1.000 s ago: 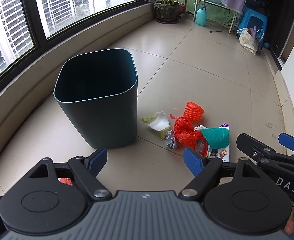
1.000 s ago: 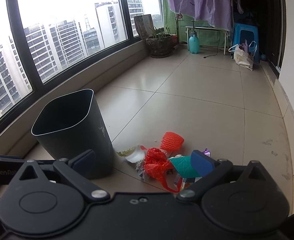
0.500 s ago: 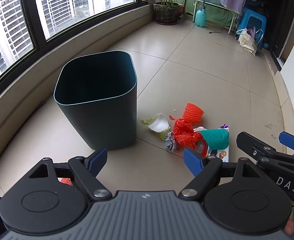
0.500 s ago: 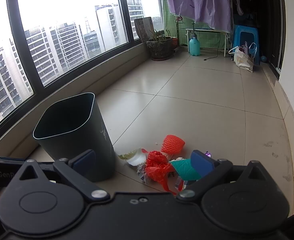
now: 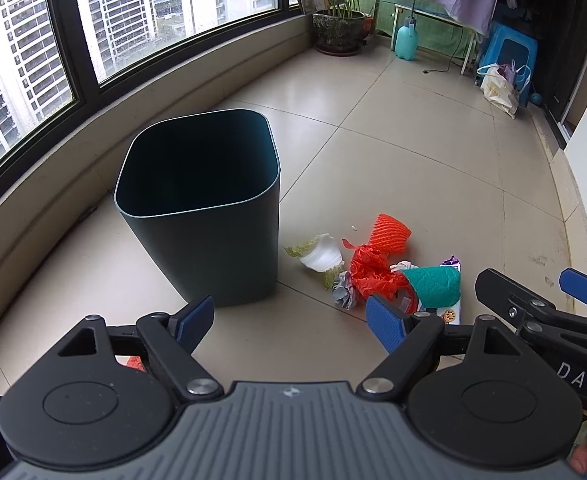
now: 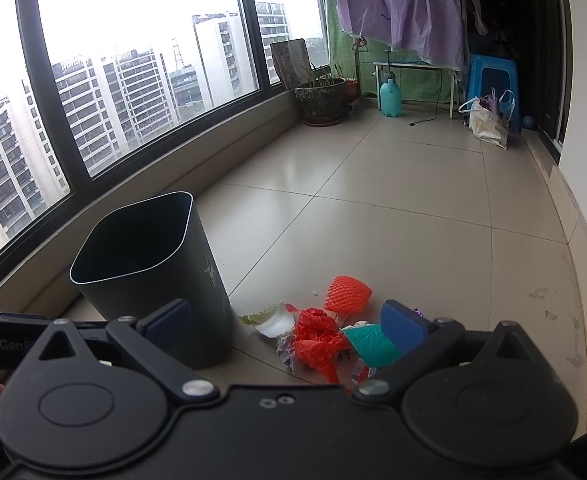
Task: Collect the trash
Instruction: 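Approach the trash pile and green bin with both tools open, then grasp the green bin rim with the left tool while the right tool reaches the teal sheet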
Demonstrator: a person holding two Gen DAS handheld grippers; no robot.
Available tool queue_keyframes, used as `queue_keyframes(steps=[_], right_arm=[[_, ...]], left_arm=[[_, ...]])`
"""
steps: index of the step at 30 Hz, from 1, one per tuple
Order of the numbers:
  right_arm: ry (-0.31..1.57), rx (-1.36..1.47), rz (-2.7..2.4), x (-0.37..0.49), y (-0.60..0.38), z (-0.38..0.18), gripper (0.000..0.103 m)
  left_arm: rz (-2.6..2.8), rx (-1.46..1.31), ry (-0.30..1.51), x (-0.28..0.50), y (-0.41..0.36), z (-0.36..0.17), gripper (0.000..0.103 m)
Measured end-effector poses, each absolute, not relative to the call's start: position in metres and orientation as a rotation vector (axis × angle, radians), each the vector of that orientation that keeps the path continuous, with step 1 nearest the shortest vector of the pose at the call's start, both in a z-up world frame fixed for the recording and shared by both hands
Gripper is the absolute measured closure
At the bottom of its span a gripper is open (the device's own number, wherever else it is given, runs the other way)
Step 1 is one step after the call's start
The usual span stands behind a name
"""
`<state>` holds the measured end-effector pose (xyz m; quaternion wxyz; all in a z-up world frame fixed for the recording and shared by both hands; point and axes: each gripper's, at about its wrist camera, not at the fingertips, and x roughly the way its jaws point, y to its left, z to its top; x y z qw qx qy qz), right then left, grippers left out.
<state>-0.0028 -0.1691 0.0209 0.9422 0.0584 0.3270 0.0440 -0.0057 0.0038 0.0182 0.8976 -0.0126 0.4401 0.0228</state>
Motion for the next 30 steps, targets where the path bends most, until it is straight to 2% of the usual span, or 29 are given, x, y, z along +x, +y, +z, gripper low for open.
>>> queue_keyframes(steps=[30], right_arm=[[0.681,0.075,0.111,0.016,-0.168,0.042,0.004]], left_arm=[[0.087,0.047,0.886,0.017,0.012,0.043,0.02]])
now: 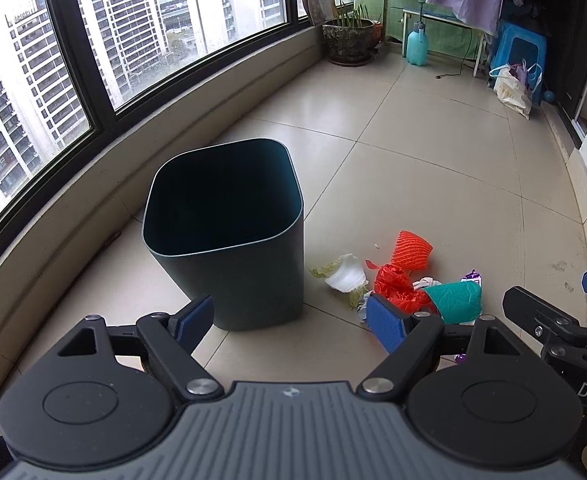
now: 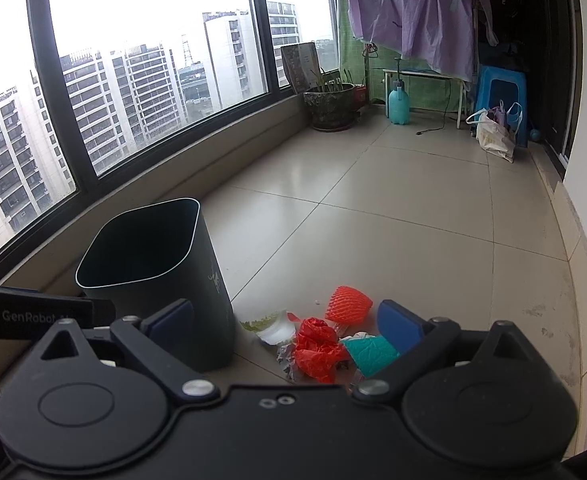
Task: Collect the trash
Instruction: 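Grasp the green bin rim with the left tool while the right tool reaches the teal sheet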
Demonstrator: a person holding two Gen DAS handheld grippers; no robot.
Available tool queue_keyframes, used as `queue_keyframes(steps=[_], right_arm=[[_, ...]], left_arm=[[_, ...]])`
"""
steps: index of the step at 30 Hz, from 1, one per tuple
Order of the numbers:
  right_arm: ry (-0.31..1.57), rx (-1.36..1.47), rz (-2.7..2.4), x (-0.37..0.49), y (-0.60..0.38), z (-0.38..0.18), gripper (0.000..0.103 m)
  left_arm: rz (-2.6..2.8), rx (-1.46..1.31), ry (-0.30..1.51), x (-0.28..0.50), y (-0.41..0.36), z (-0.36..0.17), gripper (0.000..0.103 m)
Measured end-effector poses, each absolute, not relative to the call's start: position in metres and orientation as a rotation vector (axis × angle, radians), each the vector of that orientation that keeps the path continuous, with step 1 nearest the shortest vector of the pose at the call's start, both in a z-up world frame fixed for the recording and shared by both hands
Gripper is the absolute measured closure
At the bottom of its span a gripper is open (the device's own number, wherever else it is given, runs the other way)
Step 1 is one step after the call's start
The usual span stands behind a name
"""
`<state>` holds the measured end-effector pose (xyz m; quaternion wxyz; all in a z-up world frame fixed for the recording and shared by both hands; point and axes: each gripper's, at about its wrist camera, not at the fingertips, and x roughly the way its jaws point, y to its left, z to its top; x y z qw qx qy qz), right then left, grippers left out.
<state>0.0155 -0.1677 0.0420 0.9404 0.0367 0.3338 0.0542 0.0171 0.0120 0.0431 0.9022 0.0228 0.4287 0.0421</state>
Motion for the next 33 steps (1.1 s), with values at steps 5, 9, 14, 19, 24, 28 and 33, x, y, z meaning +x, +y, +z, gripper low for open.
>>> queue_keyframes(steps=[5,9,14,19,24,28,33], right_arm=[[0.704,-0.004,0.135,0.043,-0.171,0.055,0.004],[0.724,-0.04,0.146,0.075,-0.176,0.063,0.004],[0.746,-0.058,0.1,0.121,-0.187,0.062,0.004],[0.813,-0.026,0.057,0.167,-0.201,0.047,0.004],[0.874,-0.067,0.028,0.201,-0.213,0.022,0.004],[0.936,-0.15,0.045,0.225,-0.219,-0.004,0.004],[1.03,-0.174,0.079,0.242,-0.226,-0.043,0.004]], left_arm=[[0.102,0.078,0.865,0.037,0.022,0.06,0.02],[0.124,0.073,0.858,0.058,0.036,0.071,0.02],[0.165,0.1,0.85,0.087,0.055,0.074,0.02],[0.205,0.118,0.88,0.121,0.084,0.065,0.02],[0.258,0.065,0.945,0.159,0.13,0.048,0.02],[0.317,0.034,1.004,0.186,0.161,0.023,0.02],[0.377,0.003,1.066,0.207,0.184,-0.014,0.02]])
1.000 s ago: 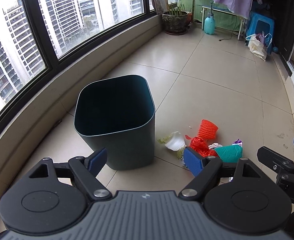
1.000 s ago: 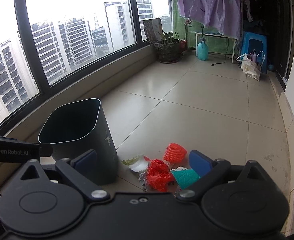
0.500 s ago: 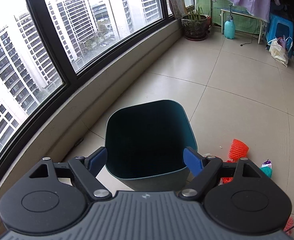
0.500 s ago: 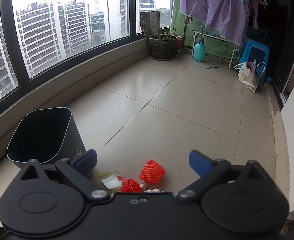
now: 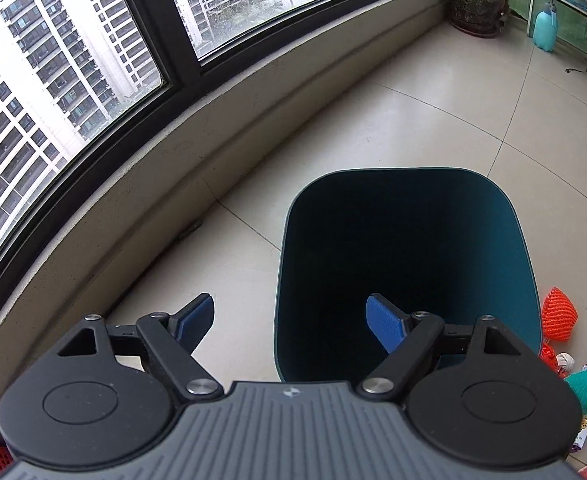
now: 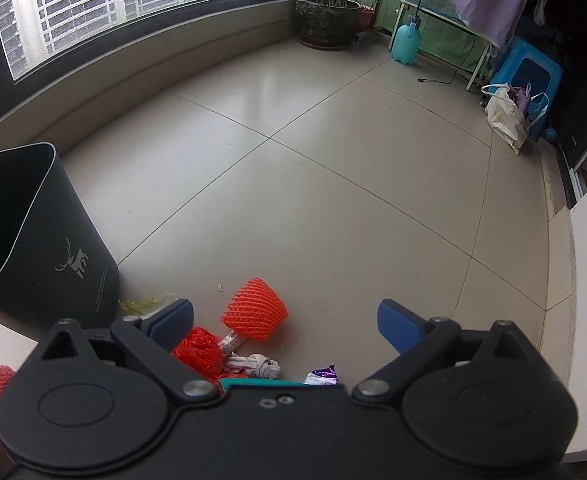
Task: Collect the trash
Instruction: 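Grasp the green bin rim with the left tool while the right tool reaches the teal sheet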
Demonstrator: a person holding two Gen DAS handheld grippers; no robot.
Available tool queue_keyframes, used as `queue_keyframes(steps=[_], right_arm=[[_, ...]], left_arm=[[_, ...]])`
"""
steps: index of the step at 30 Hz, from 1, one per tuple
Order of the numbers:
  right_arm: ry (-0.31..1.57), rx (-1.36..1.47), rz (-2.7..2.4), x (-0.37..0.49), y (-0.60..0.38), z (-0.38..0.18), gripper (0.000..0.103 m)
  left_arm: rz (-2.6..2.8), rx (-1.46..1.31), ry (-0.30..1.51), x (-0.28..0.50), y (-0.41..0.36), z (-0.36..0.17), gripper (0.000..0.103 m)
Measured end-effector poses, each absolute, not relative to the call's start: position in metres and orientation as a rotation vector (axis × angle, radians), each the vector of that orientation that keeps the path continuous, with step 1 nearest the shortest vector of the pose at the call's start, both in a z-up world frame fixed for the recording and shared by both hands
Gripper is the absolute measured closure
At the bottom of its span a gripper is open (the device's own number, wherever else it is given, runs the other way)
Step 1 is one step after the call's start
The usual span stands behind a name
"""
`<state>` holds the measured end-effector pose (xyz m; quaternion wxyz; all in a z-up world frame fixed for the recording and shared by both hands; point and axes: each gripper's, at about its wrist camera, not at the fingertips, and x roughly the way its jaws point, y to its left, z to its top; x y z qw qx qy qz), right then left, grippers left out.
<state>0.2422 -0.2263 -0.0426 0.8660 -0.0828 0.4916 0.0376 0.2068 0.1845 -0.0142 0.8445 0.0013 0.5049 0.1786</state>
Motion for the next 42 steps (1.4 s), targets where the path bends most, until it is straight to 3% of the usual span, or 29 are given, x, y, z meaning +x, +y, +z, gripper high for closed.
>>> queue_keyframes(steps=[5,8,14,21,27,29,32,37,42], right_arm=[[1.186,-0.166,0.096,0.251,-0.234,-0.103,0.005],[1.267,-0.18,0.089,0.253,-0.24,-0.142,0.013],[1.368,-0.334,0.205,0.246,-0.232,-0.196,0.013],[1.389,-0.436,0.261,0.24,-0.203,-0.241,0.016],[1.377,-0.481,0.216,0.237,-0.195,-0.252,0.048],[1.373,-0.479,0.21,0.236,-0.197,-0.248,0.069],[1.386,-0.442,0.184,0.237,-0.203,-0.241,0.09],[1.358,-0.427,0.171,0.239,-0.212,-0.219,0.102],[1.304,-0.373,0.143,0.244,-0.221,-0.177,0.103]], left_arm=[[0.408,-0.015,1.126,0.224,0.198,-0.047,0.02],[0.418,-0.015,1.152,0.229,0.198,-0.061,0.02],[0.454,-0.009,1.192,0.231,0.196,-0.08,0.021],[0.475,0.027,1.228,0.225,0.185,-0.091,0.033],[0.489,0.029,1.233,0.222,0.183,-0.093,0.045],[0.49,0.024,1.237,0.22,0.183,-0.093,0.05],[0.489,0.027,1.245,0.218,0.184,-0.095,0.063],[0.479,0.041,1.252,0.214,0.18,-0.096,0.072],[0.486,0.032,1.251,0.221,0.176,-0.094,0.082]])
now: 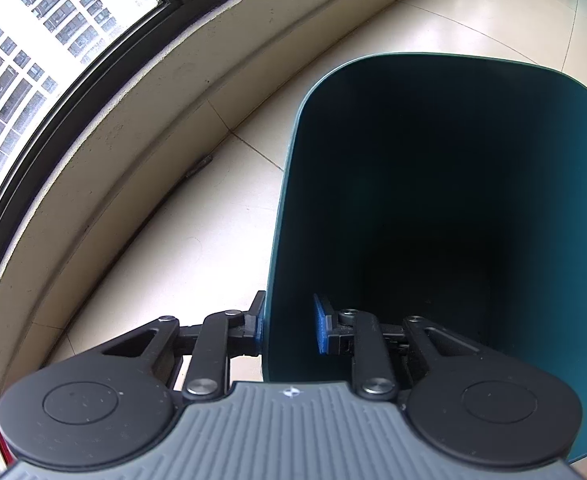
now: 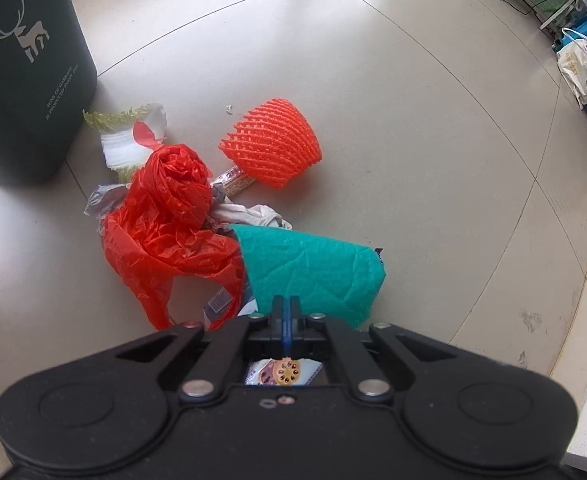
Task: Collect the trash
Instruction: 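Grasp the green bin rim with the left tool while the right tool reaches the teal sheet, then close the right tool on the teal bubble-wrap sheet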
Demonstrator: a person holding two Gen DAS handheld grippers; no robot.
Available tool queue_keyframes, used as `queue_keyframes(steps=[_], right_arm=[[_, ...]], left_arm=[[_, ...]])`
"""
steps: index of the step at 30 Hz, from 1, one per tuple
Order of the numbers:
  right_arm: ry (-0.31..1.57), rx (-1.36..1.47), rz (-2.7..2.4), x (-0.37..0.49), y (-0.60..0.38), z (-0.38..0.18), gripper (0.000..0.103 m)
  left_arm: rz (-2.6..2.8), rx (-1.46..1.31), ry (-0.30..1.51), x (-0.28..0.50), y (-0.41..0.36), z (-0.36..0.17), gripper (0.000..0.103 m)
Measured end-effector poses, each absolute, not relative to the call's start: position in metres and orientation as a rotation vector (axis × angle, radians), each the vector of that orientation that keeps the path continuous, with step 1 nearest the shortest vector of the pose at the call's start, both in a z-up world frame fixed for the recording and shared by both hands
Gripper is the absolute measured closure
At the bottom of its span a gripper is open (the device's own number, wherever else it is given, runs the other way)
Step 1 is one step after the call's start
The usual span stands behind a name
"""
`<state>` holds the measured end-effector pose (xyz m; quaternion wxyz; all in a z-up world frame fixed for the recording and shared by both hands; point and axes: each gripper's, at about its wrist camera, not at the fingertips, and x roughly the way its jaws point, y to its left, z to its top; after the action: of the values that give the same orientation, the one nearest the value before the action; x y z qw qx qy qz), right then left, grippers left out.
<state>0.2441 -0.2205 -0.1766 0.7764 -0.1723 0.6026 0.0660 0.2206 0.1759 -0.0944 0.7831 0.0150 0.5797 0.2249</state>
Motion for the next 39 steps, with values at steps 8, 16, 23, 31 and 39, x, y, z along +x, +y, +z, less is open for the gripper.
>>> queue_keyframes(steps=[8,16,23,31,39], right_arm=[[1.194,-0.199,0.23,0.251,-0.2,-0.077,0.103],[1.054,-0.127,0.38,0.254,-0.155,0.013,0.103],[1.113,-0.278,0.382,0.26,-0.167,-0.042,0.069],[1.288,-0.508,0.297,0.262,-0.185,-0.182,0.037],[1.264,-0.809,0.339,0.23,-0.17,-0.247,0.037]], left_arm=[[0.488,0.04,1.25,0.234,0.181,-0.107,0.085],[0.463,0.024,1.248,0.226,0.177,-0.101,0.087],[0.451,0.006,1.254,0.222,0.178,-0.097,0.087],[0.458,0.017,1.256,0.232,0.196,-0.098,0.086],[0.473,0.023,1.26,0.23,0.204,-0.097,0.086]])
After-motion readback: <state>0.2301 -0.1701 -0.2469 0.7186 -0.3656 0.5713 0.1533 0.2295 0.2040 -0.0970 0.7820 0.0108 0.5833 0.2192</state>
